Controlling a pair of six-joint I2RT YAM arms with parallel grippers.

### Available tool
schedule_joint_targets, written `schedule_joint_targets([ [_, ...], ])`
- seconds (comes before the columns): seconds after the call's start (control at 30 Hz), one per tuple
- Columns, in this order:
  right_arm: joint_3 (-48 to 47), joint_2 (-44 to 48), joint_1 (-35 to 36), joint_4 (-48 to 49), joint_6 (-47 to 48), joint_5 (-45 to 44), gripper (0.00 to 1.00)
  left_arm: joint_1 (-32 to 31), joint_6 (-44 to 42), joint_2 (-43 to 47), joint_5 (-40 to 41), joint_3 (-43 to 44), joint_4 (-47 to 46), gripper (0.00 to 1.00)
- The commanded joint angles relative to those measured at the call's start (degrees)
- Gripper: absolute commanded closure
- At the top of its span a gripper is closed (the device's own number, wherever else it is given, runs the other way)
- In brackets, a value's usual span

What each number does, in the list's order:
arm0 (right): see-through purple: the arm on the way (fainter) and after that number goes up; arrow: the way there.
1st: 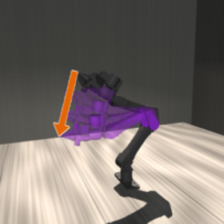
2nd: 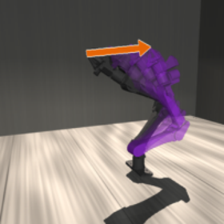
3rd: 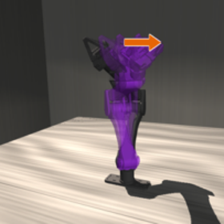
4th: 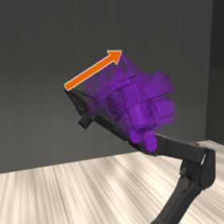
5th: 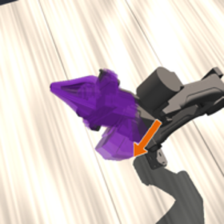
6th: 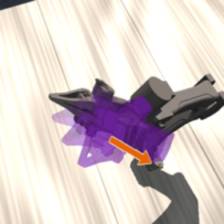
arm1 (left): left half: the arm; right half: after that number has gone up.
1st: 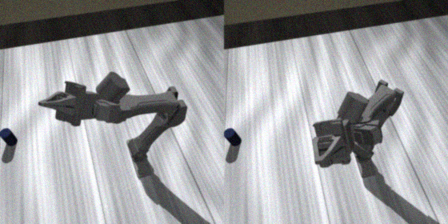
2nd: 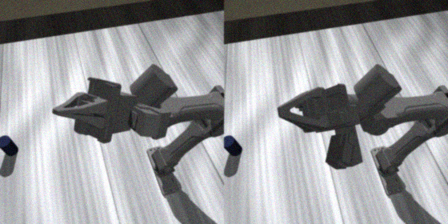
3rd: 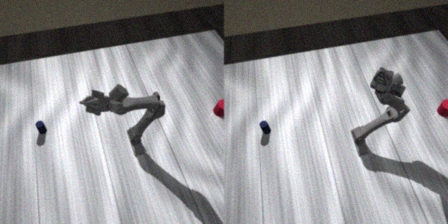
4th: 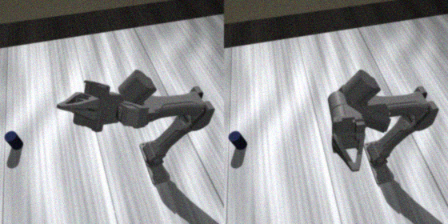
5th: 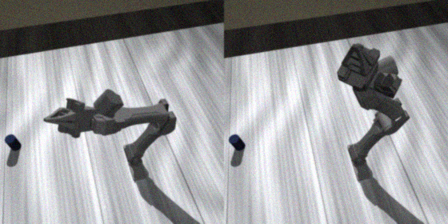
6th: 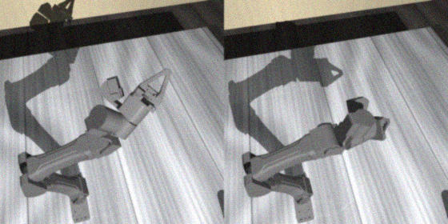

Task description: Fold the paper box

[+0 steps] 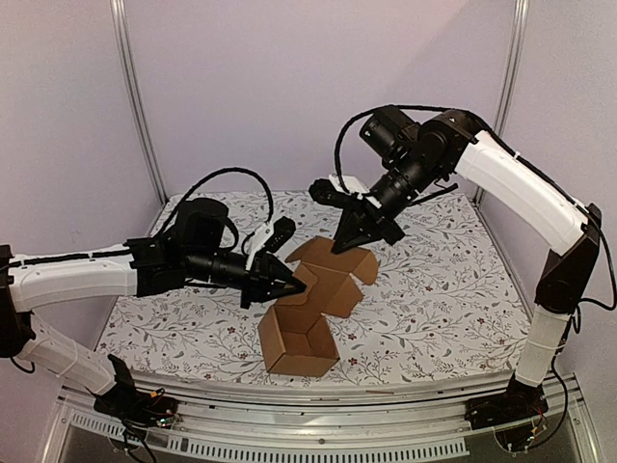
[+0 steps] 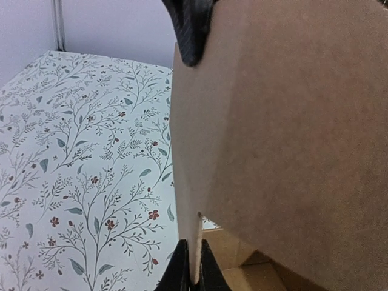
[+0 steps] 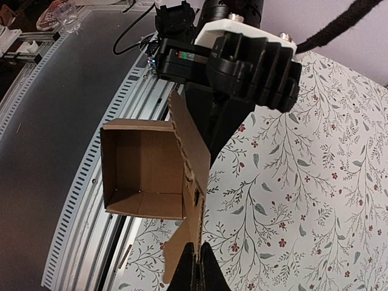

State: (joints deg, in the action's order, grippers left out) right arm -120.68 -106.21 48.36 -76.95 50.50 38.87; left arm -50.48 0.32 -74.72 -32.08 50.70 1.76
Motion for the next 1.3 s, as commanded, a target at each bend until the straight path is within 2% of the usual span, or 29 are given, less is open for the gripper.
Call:
schedule_joint_targets([
  [0.0, 0.14, -0.13, 0.65, -14.27, 0.53, 2.42, 0.96, 0.47, 0.0, 0.02, -1.42, 1.51, -0.79, 1.0],
  [0.1, 0.17, 0.62, -0.88, -13.67, -0.42, 2.61, 0.88, 0.55, 0.72, 1.16, -0.93, 0.56, -3.55, 1.0],
  [0.17, 0.28, 2.1, -5.46, -12.58, -1.11, 6.06, 0.82, 0.71, 1.6, 2.69, -0.04, -0.85, -5.27, 1.0],
  [0.23, 1.68, 3.59, -13.57, -9.47, -2.66, 12.06, 0.74, 0.89, 3.26, 4.84, 0.76, -2.98, -8.6, 1.0],
  [0.33, 9.74, 6.78, -22.4, 0.21, -8.9, 20.66, 0.69, 1.25, 7.43, 8.2, 1.51, -7.67, -16.58, 1.0],
  [0.4, 16.67, 9.21, -24.51, 7.93, -13.76, 21.63, 0.66, 1.34, 9.41, 9.4, 2.04, -9.6, -20.77, 1.0],
  [0.5, 26.66, 11.86, -24.59, 19.8, -19.35, 22.67, 0.61, 1.35, 11.31, 9.86, 3.05, -11.07, -24.91, 1.0],
  [0.57, 30.45, 12.33, -24.01, 24.3, -23.8, 24.87, 0.59, 1.35, 12.91, 9.73, 4.28, -12.05, -28.19, 1.0],
  [0.7, 31.03, 11.71, -20.51, 24.83, -24.82, 24.62, 0.59, 1.44, 15.38, 9.47, 6.59, -13.95, -33.67, 1.0],
  [1.0, 30.76, 13.11, -13.39, 25.36, -24.42, 26.17, 0.58, 1.44, 18.7, 6.09, 6.69, -13.93, -38.94, 1.0],
  [1.27, 30.24, 12.79, -11.21, 27.38, -26.25, 28.83, 0.57, 1.35, 20.78, 3.6, 5.44, -12.73, -41.53, 1.0],
])
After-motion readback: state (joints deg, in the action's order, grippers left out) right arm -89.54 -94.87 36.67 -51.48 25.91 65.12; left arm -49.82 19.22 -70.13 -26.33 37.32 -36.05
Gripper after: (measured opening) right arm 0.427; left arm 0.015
